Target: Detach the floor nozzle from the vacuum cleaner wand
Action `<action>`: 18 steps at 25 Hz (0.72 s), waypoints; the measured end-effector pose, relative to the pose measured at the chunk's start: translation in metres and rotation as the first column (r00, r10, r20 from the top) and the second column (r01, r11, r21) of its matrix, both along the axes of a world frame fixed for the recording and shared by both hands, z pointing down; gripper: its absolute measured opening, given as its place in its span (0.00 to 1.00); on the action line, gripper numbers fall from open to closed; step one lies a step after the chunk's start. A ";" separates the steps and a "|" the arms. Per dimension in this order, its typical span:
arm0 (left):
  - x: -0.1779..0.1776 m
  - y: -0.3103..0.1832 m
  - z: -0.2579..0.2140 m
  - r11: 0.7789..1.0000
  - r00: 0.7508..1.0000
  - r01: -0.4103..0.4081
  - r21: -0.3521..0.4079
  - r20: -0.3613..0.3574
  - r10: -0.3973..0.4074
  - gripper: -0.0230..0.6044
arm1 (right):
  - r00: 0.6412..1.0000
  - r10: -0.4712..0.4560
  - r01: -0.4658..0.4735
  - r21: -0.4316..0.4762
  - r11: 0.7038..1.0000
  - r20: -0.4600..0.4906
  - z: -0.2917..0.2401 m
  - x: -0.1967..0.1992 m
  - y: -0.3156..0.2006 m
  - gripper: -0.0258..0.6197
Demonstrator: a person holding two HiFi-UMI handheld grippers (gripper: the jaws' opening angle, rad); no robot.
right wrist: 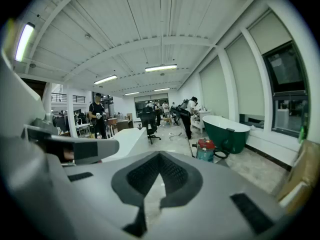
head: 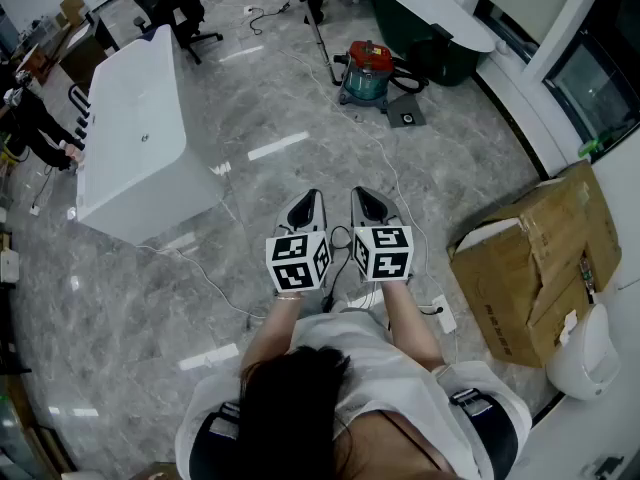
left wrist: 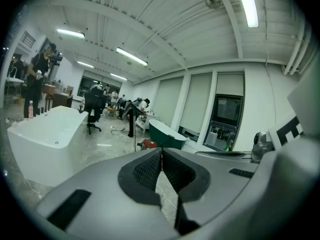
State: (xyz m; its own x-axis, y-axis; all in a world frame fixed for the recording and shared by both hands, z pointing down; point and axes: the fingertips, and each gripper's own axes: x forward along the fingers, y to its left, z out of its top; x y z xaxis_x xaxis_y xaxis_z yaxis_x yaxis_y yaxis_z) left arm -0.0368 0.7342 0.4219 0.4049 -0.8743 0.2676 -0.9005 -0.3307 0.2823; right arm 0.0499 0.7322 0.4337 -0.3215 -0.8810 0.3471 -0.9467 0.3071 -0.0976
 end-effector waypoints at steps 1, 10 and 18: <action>0.000 -0.002 -0.001 1.000 1.000 -0.001 0.005 0.002 0.001 0.05 | 1.000 -0.001 0.001 0.005 1.000 -0.003 -0.001 0.000 -0.002 0.06; 0.005 0.003 -0.001 1.000 1.000 0.003 0.018 0.020 -0.003 0.05 | 1.000 -0.008 0.008 0.008 1.000 -0.020 0.001 0.006 0.003 0.06; 0.011 0.007 0.000 1.000 1.000 0.001 0.011 0.019 -0.001 0.05 | 1.000 0.021 -0.021 -0.005 1.000 -0.003 0.002 0.016 0.004 0.06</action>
State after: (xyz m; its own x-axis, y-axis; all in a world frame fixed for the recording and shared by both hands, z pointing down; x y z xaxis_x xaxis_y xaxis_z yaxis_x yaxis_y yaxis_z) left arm -0.0260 0.7414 0.4217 0.3988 -0.8778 0.2652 -0.9060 -0.3325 0.2619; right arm 0.0663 0.7359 0.4353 -0.3021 -0.8858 0.3522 -0.9532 0.2867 -0.0963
